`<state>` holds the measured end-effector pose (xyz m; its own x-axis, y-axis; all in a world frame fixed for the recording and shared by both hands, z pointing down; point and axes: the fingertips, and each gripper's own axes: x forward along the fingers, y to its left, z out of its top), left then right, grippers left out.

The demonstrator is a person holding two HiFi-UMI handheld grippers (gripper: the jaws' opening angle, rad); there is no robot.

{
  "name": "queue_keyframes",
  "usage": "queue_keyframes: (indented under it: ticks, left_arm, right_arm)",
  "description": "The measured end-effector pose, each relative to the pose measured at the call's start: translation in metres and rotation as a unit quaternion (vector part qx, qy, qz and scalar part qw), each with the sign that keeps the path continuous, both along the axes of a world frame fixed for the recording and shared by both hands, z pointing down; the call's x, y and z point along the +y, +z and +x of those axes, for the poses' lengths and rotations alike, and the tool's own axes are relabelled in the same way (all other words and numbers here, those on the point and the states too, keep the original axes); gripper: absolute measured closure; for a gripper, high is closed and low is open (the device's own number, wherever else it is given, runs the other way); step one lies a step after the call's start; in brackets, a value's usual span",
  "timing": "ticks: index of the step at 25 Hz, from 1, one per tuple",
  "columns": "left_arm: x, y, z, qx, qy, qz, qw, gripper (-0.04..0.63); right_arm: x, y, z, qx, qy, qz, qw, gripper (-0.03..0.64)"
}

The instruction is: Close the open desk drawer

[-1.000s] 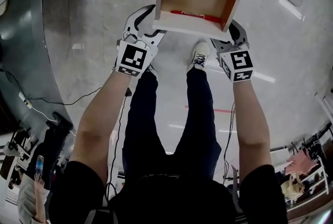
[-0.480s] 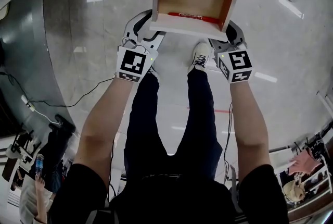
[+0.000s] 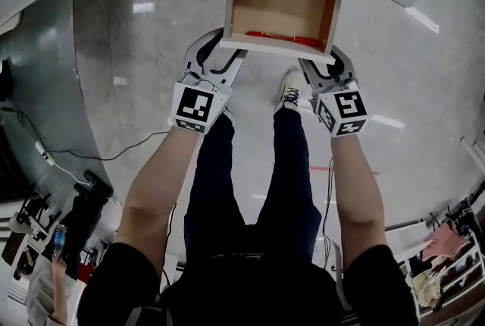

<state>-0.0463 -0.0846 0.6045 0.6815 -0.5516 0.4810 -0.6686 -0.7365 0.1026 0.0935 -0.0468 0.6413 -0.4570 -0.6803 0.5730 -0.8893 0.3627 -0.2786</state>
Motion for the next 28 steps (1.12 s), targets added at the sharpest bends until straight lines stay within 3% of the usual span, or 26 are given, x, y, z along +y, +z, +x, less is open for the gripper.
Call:
queue_keyframes:
  ticks: [12,28]
  left_arm:
    - [-0.032,-0.028,0.005,0.033,-0.043,0.009,0.9985,0.4]
    - [-0.08,-0.025,0.016,0.027,-0.059,0.023,0.9976,0.4]
  right_arm:
    - [-0.027,-0.03,0.008,-0.025,0.053,0.02,0.998,0.419]
    - [-0.075,-0.028,0.021,-0.027,0.068,0.032,0.997,0.42]
